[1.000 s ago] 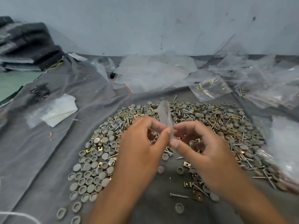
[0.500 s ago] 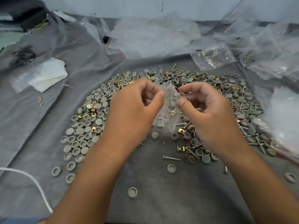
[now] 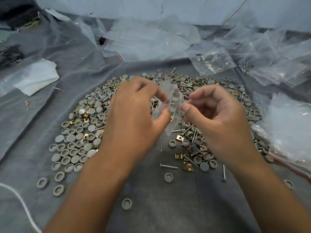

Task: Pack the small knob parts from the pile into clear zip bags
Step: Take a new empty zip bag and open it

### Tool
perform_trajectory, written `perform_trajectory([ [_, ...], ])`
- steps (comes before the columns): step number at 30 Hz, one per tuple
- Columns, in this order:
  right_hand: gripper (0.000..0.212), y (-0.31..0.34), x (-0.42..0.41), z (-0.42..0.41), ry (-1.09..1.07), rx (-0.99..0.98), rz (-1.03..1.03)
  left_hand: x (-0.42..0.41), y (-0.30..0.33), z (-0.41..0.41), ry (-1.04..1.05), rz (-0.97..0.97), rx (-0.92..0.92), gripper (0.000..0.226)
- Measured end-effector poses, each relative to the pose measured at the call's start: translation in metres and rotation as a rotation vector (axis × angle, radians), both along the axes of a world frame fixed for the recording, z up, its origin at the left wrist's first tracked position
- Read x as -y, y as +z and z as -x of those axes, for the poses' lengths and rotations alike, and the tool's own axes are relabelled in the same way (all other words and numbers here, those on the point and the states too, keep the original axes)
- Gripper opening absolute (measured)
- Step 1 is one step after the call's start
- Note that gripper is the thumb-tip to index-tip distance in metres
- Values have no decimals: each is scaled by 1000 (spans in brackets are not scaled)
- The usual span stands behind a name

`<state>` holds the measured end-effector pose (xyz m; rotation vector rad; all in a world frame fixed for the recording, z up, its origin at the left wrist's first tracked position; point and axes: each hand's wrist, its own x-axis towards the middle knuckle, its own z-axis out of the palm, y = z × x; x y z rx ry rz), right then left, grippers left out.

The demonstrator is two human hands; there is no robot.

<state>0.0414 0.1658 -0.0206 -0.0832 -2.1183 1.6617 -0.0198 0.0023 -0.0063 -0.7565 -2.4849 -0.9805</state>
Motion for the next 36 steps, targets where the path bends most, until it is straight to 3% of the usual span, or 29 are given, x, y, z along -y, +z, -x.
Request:
perform_trajectory([
  [5,17,-3,-5,-1,0,119,-74,5,2,3,85,-56,-164,13],
  [9,22,0,-10,-4,152,312,-215,6,1,3,88,-58,-214,7],
  [13,29,-4,-21,-10,234,561,-717,8,2,4,145,-27,-207,7],
  [15,32,-7,-23,-13,238,600,-844,8,3,5,192,-36,-203,9],
  [20,26,-8,-19,-15,266,569,-885,11,3,6,127,-90,-239,7],
  [24,20,-5,-22,-17,209,466,-672,9,4,4,114,-173,-126,20],
  [27,22,-1,-22,-18,226,400,-574,11,1,8,60,-159,-159,15],
  [31,25,-8,-7,-15,387,442,-601,11,-1,11,-12,-96,-220,18],
  [36,39,-18,8,-13,420,412,-752,8,0,10,-86,-4,-136,19],
])
